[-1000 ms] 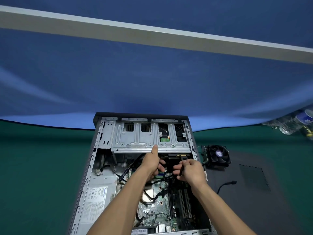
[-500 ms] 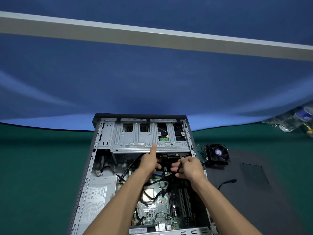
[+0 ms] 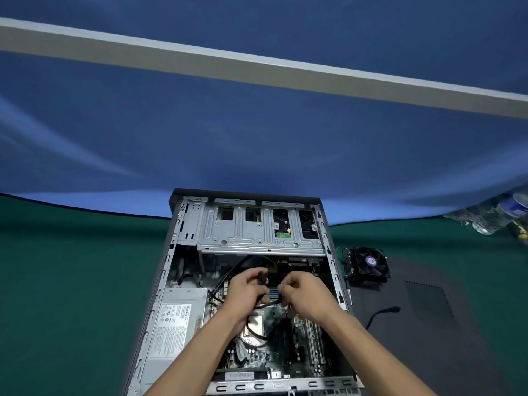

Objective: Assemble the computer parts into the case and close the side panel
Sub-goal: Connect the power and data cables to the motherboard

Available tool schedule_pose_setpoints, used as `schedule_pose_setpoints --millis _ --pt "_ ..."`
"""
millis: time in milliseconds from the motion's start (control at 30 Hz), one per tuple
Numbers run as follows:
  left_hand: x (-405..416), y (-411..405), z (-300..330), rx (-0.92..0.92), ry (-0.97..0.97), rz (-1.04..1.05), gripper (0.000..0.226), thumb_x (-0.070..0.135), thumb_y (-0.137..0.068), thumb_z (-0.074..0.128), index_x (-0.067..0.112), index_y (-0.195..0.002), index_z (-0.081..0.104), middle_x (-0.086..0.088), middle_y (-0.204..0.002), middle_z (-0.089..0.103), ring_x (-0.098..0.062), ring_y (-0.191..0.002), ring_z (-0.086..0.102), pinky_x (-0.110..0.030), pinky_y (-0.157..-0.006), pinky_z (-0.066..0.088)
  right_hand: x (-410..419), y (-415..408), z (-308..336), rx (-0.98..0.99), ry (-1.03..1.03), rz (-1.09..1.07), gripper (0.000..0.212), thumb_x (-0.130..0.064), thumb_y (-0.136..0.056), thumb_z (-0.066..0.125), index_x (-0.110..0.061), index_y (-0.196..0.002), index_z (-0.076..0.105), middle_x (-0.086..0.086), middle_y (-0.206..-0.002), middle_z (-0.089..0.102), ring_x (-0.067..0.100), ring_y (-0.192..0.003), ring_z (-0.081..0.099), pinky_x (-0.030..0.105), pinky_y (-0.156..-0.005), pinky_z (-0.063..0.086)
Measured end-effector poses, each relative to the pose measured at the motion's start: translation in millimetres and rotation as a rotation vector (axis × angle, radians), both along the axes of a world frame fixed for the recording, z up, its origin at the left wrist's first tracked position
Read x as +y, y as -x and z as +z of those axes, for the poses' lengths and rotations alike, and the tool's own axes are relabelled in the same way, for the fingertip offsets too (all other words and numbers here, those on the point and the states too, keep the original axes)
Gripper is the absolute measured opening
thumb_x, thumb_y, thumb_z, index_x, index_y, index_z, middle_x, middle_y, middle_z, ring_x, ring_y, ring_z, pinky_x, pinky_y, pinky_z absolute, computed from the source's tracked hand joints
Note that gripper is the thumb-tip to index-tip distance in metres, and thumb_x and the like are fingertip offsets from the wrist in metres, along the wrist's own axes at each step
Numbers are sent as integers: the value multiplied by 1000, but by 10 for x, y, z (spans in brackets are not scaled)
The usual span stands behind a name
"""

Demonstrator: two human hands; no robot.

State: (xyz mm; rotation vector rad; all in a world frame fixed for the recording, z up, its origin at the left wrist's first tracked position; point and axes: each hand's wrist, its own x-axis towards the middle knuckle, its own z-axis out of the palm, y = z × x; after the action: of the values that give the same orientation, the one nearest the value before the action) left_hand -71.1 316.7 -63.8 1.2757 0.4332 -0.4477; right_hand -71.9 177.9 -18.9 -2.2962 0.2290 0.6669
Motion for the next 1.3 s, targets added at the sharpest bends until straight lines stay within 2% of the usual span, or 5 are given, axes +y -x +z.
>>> schedule_pose_setpoints --millis 333,467,833,1133,1300 --pt "101 137 -91 -41 -185 -102 15 -6 -84 61 1 -96 64 -3 -63 67 -9 -47 59 -21 -48 50 164 31 -266 -55 -131 -69 4 -25 -95 54 -27 -93 57 -2 -84 68 22 -64 69 34 -56 51" --pt "81 125 -93 -79 -270 -98 24 -11 -77 64 9 -90 67 -13 -86 68 -11 -67 62 -18 -57 50 200 6 -358 7 -190 -143 10 -14 -96 53 -23 -101 53 9 -84 64 28 -69 64 48 -68 54" --pt "139 189 -114 -342 -740 28 11 8 -81 65 19 -79 63 9 -81 56 -8 -83 51 -25 -75 42 207 -57 -341 72 -453 -412 16 -4 -91 61 -2 -77 55 8 -55 61 18 -43 59 25 -40 46" --pt "33 211 -176 7 -347 -282 29 -4 -91 40 3 -112 58 0 -69 52 -11 -55 51 -24 -44 43 229 -17 -401 128 -447 -428 21 -3 -97 50 -4 -77 57 8 -56 65 15 -45 63 23 -41 49" --pt "31 151 -119 98 -298 -201 26 0 -89 38 9 -75 57 -5 -66 54 -18 -59 53 -33 -57 51 276 37 -422 157 -456 -386 21 -7 -98 49 -6 -78 55 5 -56 64 13 -44 61 24 -41 50"
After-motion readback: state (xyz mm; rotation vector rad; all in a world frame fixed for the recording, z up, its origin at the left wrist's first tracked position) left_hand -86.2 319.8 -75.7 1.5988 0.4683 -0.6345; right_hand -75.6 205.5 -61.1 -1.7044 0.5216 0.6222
